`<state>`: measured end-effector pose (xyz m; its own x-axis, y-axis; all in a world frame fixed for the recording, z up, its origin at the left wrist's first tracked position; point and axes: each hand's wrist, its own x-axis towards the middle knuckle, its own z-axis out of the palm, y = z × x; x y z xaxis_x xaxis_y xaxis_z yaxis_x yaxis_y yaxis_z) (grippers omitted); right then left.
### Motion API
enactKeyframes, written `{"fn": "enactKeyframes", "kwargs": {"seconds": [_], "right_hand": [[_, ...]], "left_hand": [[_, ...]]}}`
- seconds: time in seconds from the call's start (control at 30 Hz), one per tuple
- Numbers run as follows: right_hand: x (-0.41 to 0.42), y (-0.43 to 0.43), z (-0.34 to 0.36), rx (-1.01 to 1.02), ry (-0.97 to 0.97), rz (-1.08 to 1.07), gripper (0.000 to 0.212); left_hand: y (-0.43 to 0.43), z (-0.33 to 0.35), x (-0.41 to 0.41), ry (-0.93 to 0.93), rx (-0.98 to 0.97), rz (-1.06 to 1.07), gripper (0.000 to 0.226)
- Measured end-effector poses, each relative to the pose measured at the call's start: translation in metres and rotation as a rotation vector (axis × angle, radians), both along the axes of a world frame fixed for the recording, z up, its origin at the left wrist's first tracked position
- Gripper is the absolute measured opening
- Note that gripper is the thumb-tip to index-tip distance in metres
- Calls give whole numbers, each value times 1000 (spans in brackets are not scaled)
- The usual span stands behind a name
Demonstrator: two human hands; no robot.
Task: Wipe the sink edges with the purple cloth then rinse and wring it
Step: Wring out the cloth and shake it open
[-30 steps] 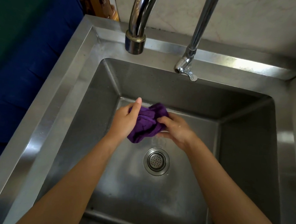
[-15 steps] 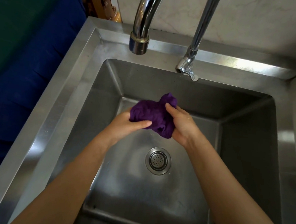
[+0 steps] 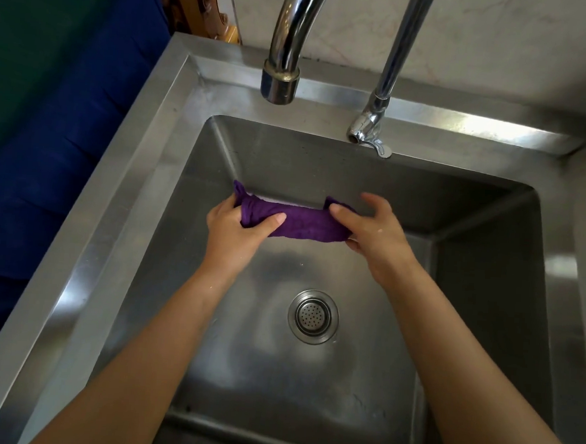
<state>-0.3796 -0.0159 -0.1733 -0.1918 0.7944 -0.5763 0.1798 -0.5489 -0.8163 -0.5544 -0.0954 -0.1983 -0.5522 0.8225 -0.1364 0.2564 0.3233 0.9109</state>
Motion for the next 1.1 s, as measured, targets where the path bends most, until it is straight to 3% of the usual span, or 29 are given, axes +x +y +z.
{"fn": "enactKeyframes", "kwargs": {"seconds": [0.07, 0.13, 0.2, 0.27, 0.33, 0.43, 0.5, 0.63, 0.7, 0.83, 0.97, 1.1], "right_hand": [[-3, -3, 1, 141, -132, 299, 70], [-2, -2, 2, 304, -384, 542, 53], [1, 3, 4, 469, -575, 618, 34], [5, 8, 5, 576, -630, 611, 25], [9, 16, 5, 568, -519, 578, 19], [14, 20, 8, 276, -135, 376, 17], [17, 18, 5, 74, 59, 223, 13], [18, 10, -12, -238, 291, 39, 27], [16, 4, -19, -315, 391, 44, 42], [9, -7, -24, -276, 312, 102, 59], [6, 0, -20, -211, 370, -141, 41], [4, 1, -19, -151, 431, -175, 32]], "left_hand": [[0, 1, -2, 17, -4, -14, 34], [-2, 5, -4, 32, -81, -34, 32], [-4, 10, -4, 11, -121, -30, 21], [-7, 15, -3, -61, -79, -25, 12], [-7, 22, 0, -255, -17, -15, 7], [-2, 27, 1, -345, -21, -53, 10], [4, 27, 1, -412, -51, -142, 24], [8, 27, 1, -660, -142, -242, 14], [7, 24, -2, -822, -204, -261, 18], [6, 23, -9, -999, -258, -125, 16], [3, 23, -3, -875, -251, -67, 28], [3, 17, 5, -796, -253, 59, 27]]}}
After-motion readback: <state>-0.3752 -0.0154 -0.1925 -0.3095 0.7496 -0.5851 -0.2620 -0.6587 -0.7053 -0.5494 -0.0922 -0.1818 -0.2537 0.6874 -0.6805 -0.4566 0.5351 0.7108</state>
